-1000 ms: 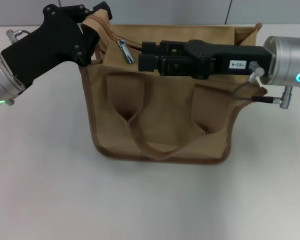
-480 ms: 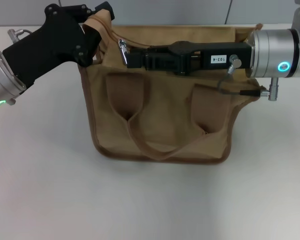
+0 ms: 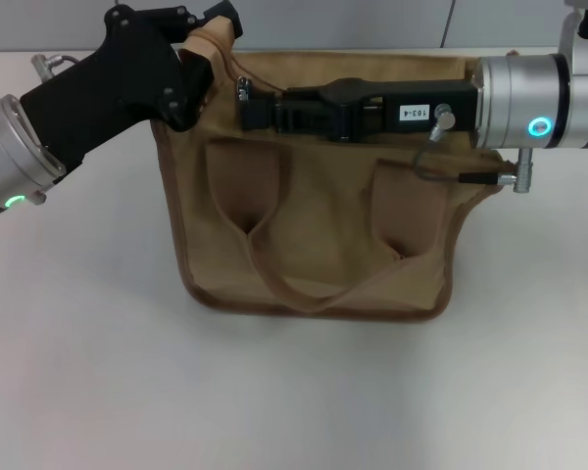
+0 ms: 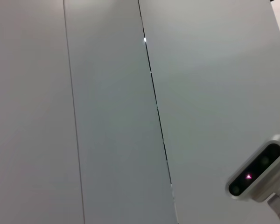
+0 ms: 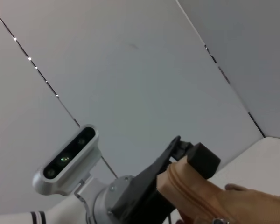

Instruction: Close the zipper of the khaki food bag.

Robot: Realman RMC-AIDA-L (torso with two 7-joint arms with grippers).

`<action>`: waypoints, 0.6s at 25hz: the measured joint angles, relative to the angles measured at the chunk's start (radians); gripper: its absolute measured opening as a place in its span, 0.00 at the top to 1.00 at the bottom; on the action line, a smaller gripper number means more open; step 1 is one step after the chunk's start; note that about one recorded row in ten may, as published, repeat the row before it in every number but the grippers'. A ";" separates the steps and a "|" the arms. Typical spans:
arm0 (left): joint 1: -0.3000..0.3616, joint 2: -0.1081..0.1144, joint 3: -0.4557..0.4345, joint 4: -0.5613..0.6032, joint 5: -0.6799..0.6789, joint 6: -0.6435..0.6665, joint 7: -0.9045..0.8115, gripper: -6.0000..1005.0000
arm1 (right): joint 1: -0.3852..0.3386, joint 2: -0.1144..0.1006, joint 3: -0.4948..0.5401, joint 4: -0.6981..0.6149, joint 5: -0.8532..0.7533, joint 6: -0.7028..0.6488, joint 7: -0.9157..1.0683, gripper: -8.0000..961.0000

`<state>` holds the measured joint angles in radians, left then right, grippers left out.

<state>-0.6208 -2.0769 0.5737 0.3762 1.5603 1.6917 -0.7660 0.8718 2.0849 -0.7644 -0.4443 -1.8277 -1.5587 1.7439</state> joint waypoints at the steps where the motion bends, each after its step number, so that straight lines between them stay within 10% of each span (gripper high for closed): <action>1: 0.000 0.000 0.000 0.000 0.000 0.000 0.000 0.99 | 0.000 0.000 0.000 0.000 0.000 0.000 0.000 0.68; 15: -0.051 -0.003 -0.004 -0.115 -0.071 -0.026 0.045 0.99 | 0.026 0.004 -0.004 0.024 0.012 0.047 -0.006 0.72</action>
<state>-0.6720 -2.0800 0.5695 0.2614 1.4890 1.6656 -0.7211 0.8981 2.0892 -0.7684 -0.4200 -1.8153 -1.5113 1.7380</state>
